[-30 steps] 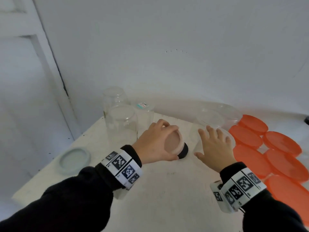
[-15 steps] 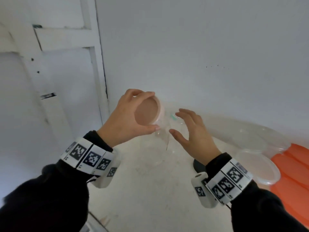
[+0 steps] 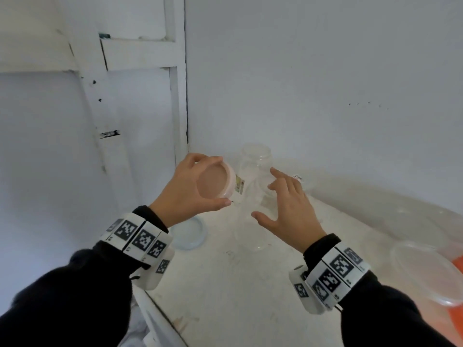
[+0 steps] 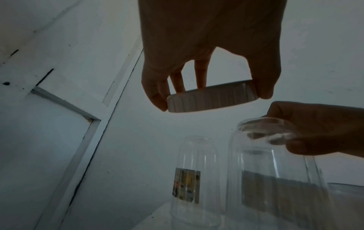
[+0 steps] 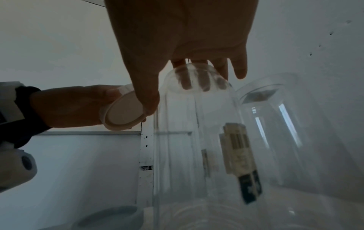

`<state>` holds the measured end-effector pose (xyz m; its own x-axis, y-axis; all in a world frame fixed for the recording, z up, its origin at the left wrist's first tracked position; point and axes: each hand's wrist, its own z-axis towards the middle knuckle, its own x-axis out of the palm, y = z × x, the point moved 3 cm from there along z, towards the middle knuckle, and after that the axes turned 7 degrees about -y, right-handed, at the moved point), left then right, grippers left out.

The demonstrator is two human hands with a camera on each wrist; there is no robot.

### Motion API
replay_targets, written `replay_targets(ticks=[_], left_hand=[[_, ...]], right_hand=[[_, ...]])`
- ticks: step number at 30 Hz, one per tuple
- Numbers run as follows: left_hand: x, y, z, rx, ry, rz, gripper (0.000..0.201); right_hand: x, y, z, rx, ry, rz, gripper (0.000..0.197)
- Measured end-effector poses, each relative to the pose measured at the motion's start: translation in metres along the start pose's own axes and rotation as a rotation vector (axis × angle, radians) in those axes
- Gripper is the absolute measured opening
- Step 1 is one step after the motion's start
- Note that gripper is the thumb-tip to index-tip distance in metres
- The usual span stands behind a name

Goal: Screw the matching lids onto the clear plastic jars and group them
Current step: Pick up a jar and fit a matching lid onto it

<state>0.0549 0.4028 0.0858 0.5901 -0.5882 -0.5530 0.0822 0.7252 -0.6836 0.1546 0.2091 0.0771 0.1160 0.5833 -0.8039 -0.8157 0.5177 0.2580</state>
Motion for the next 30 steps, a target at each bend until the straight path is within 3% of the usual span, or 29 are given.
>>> replay_targets(ticks=[6,12,22,30], left_hand=[[0.012,0.001,0.001,-0.012,0.030,-0.022,0.088],[0.027,-0.003,0.005,0.015,0.071,-0.053,0.088],[0.044,-0.018,0.011,0.080,0.109,-0.103,0.084],[0.060,-0.029,0.013,0.122,0.150,-0.134,0.086]], right_hand=[[-0.012,0.005,-0.008,-0.071,0.032,-0.135,0.068],[-0.024,-0.002,-0.023,-0.074,0.094,-0.300,0.099],[-0.045,-0.026,-0.066,0.162,0.025,-0.242,0.104],[-0.046,-0.042,-0.100,0.375,0.166,-0.055,0.090]])
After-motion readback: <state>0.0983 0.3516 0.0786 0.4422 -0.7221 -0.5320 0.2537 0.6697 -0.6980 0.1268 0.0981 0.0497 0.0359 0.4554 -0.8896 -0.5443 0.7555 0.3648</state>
